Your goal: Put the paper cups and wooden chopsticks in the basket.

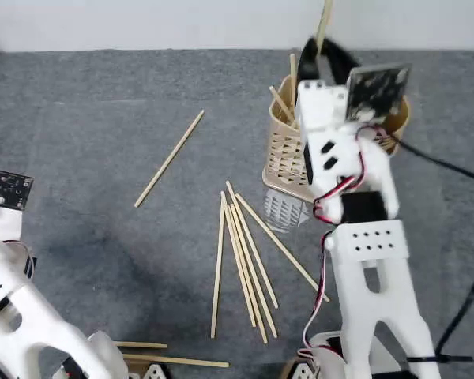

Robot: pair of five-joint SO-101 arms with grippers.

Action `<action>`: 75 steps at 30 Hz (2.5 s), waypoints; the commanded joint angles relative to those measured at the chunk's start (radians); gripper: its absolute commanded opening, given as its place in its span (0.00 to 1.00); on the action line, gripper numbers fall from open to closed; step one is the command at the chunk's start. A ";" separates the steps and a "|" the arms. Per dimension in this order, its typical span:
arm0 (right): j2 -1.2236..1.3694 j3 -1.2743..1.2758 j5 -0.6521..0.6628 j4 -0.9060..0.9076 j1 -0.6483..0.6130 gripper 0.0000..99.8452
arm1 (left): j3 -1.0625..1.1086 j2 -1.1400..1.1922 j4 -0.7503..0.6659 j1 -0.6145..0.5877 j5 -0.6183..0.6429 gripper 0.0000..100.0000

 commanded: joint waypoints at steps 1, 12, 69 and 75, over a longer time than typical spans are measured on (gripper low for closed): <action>-0.047 0.110 0.014 -0.124 0.013 0.01 | -0.005 -0.035 -0.023 0.000 -0.003 0.16; -0.117 -0.035 0.008 0.228 0.005 0.13 | 0.001 -0.035 -0.021 -0.002 -0.003 0.16; 0.780 -0.261 -0.035 1.026 -0.453 0.12 | 0.076 -0.041 -0.023 -0.002 -0.003 0.16; 0.791 -0.261 0.018 1.000 -0.449 0.01 | 0.076 -0.041 -0.023 -0.003 -0.003 0.16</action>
